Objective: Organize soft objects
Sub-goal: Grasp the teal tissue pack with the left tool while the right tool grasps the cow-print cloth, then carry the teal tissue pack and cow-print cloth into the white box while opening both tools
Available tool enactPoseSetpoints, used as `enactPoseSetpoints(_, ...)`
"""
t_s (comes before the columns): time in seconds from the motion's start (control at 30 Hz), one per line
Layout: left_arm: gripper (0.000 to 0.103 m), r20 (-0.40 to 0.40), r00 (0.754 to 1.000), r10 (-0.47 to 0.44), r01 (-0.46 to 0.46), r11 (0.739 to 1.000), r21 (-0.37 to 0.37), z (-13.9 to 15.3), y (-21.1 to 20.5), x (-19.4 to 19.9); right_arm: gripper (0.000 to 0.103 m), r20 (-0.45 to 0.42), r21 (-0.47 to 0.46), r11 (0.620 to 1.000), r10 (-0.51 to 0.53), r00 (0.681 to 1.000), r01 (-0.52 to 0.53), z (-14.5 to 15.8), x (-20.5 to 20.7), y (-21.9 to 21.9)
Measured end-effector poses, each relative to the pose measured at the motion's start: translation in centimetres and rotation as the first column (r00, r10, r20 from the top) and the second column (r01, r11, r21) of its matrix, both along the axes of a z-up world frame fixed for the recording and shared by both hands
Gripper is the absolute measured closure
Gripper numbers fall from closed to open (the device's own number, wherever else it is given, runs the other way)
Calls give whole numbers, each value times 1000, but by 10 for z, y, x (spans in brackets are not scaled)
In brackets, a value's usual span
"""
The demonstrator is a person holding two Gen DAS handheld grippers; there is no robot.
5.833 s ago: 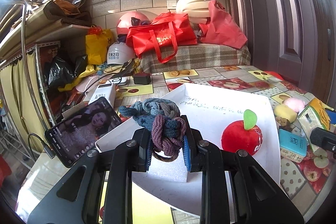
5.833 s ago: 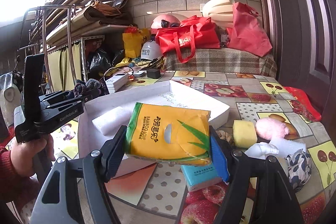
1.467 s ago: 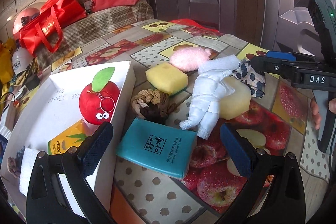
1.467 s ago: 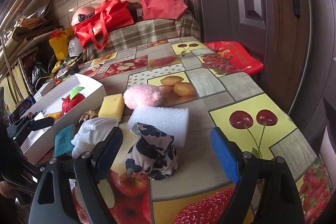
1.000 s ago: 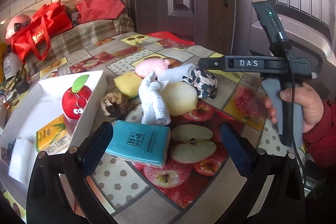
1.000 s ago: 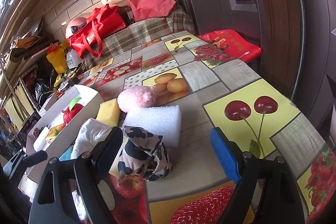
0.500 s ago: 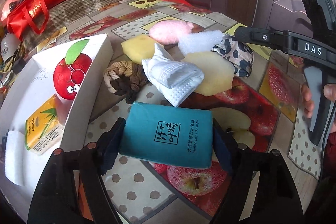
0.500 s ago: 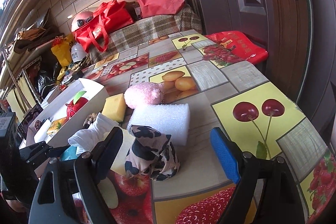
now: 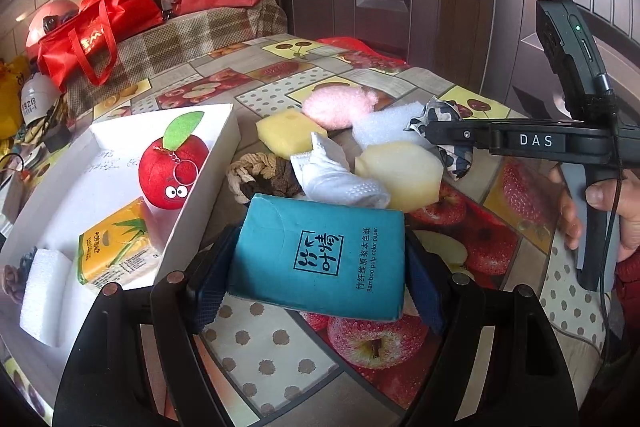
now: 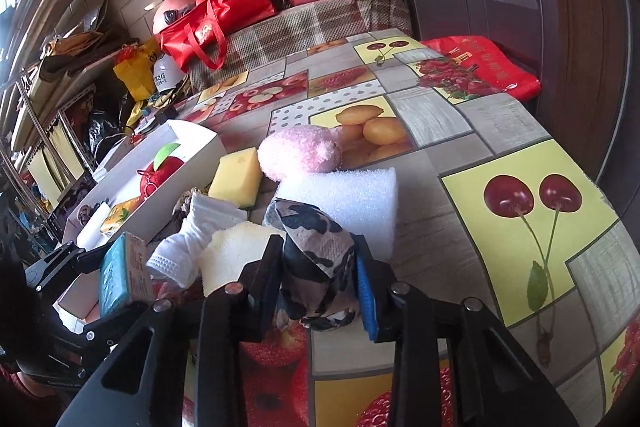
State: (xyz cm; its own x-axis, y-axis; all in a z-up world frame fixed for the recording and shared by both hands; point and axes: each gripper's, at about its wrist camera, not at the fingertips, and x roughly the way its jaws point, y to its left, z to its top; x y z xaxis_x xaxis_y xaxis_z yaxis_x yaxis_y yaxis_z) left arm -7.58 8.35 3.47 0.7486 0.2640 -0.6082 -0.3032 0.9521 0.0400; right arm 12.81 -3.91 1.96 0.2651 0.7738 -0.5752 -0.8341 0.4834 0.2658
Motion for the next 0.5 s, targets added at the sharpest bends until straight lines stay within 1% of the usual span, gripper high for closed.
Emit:
enactPoseSetpoints(0.07,25,53,999,6,-7,1000,27,6,-4,-9,70,48,49,999,-15,999,12,9,-7,-9)
enactPoseSetpoints(0.17,25,143,990,14,-25,997,74,15,-11,-25,70,163,146,989,-52,985,28,25,-26,-27)
enactPoseSetpoints(0.23,25,207,978,16,-36,995,91,20,-13,-37,70,253,206,978,-90,963,38,34,-43,-38)
enactPoseSetpoints(0.3,25,254,967,25,-52,994,100,25,-13,-45,70,328,244,969,-120,937,39,41,-55,-43)
enactPoseSetpoints(0.37,25,279,959,48,-79,992,101,27,-11,-51,70,360,264,964,-131,924,34,43,-64,-44)
enactPoseSetpoints(0.5,25,310,944,108,-135,989,65,29,5,-62,70,374,263,965,-119,920,18,44,-73,-35)
